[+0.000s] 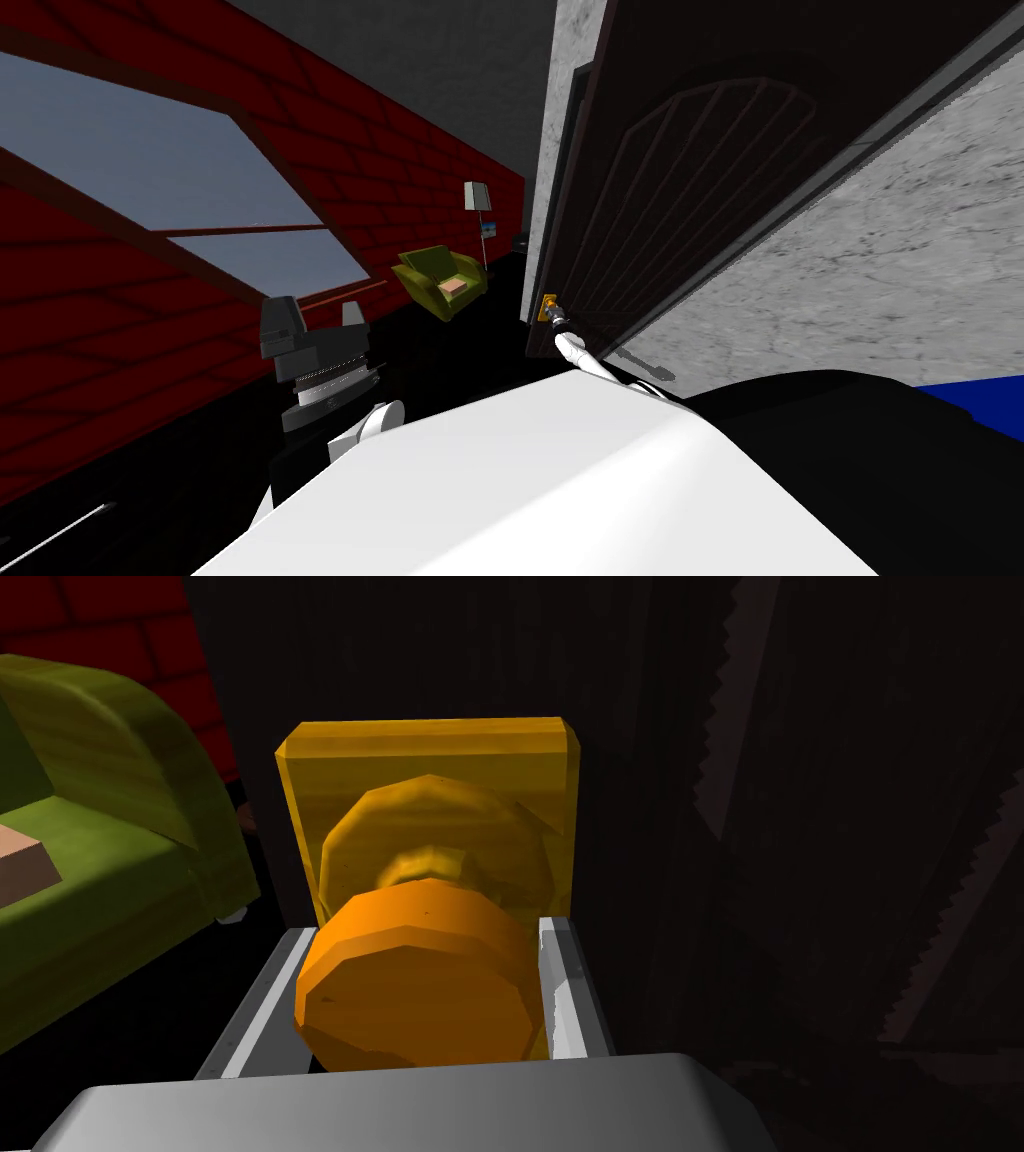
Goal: Pull the door open
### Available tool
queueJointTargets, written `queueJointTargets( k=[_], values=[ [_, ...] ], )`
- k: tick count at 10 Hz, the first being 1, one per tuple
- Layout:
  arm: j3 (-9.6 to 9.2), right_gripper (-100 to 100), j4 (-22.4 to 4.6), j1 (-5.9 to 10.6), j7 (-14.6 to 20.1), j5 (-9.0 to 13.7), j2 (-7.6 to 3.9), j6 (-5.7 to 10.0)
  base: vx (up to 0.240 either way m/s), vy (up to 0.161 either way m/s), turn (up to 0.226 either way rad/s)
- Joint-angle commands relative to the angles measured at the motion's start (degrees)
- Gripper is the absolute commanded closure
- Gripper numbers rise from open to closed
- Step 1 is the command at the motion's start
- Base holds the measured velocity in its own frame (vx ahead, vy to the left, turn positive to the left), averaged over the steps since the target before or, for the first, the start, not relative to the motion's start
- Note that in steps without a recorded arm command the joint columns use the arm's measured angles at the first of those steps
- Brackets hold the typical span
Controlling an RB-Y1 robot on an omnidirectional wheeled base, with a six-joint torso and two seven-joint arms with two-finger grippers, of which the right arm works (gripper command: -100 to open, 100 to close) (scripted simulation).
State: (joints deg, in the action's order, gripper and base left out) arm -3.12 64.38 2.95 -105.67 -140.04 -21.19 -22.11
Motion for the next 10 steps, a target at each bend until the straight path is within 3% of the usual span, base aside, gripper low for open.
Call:
queueJointTargets(
  k=[1, 10],
  values=[
    [-0.8, 100, 0.31, -0.13, 0.72, -0.2, -0.44, -0.26, -0.23, -0.05, 0.127],
    [-4.68, 100, 2.31, -1.21, 4.41, -1.07, -3.29, -1.05, -0.198, -0.063, 0.102]
  ],
)
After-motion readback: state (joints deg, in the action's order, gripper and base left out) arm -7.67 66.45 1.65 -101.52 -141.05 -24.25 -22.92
